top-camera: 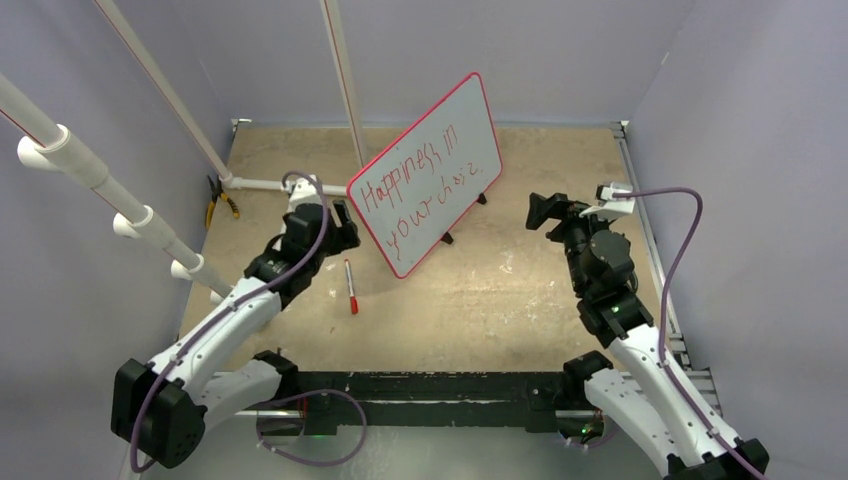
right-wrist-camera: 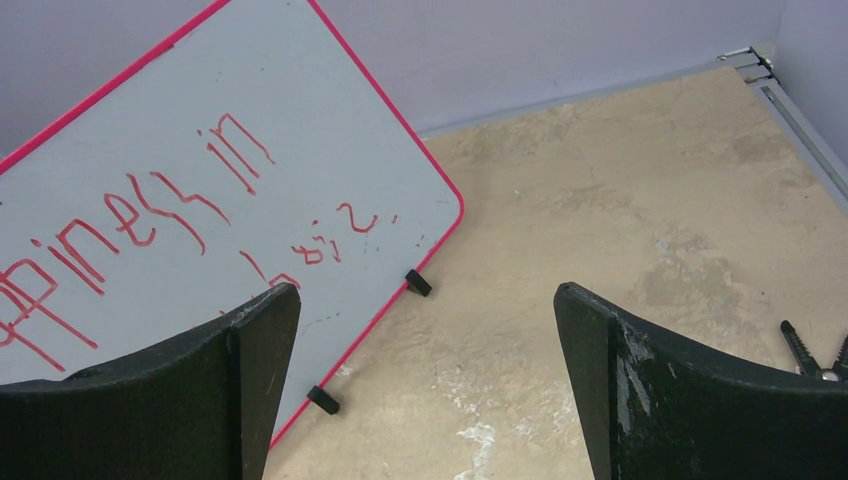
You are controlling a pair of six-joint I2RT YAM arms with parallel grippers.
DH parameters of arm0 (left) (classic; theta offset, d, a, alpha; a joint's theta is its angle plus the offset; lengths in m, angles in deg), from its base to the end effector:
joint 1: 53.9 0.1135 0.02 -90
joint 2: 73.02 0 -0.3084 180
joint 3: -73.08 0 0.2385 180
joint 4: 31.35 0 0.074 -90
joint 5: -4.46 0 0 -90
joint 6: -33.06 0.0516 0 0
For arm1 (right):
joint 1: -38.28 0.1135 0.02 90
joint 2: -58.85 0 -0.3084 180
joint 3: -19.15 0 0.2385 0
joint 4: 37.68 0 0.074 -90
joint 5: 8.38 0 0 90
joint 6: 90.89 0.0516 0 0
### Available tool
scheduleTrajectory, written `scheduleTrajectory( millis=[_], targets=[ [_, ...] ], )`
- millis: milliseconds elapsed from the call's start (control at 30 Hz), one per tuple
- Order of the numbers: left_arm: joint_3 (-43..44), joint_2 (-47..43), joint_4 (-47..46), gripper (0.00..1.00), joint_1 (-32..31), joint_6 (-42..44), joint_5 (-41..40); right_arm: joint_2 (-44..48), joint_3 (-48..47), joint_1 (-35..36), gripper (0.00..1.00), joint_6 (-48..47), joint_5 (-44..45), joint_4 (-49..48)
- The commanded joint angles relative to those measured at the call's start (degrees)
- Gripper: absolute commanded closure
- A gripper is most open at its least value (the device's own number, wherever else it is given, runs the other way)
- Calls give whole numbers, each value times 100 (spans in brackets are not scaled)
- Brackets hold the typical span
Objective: Write a sentence on the whiteboard
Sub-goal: Reset both arms
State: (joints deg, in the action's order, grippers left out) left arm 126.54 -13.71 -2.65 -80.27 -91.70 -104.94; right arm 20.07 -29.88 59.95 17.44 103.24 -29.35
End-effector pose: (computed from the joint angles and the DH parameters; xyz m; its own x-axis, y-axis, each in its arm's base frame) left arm 0.1876 -0.0739 0.2848 -0.5165 -0.3441 -0.7841 -0.1469 0.9377 -0.3148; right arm 0.1336 0.0326 0.3532 0.0292 0.3262 -0.9448 -0.0108 0.9453 0.3260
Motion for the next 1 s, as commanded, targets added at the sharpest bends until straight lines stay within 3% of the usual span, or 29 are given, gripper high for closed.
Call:
scheduleTrajectory(
  millis=[0,67,300,433,567,967],
  targets=[
    [978,-414,709,26,27,414,-772,120,-331,-6,1,-122,141,12],
    [1263,-550,883,18,27,561,-919,148,-355,-6,1,-147,147,-11],
    [2186,-748,911,16,27,1578,-1250,291,-244,-5,1,-306,-74,-356],
    [1520,-1352,-109,16,27,2297,-1380,364,-108,-8,1,-353,-291,-591],
    [436,-2048,-1093,11,27,2438,-1079,434,-67,-13,1,-420,-364,-722],
    [465,-2165,-895,5,27,2697,-1391,476,-6,-5,1,-497,-418,-979]
  ],
)
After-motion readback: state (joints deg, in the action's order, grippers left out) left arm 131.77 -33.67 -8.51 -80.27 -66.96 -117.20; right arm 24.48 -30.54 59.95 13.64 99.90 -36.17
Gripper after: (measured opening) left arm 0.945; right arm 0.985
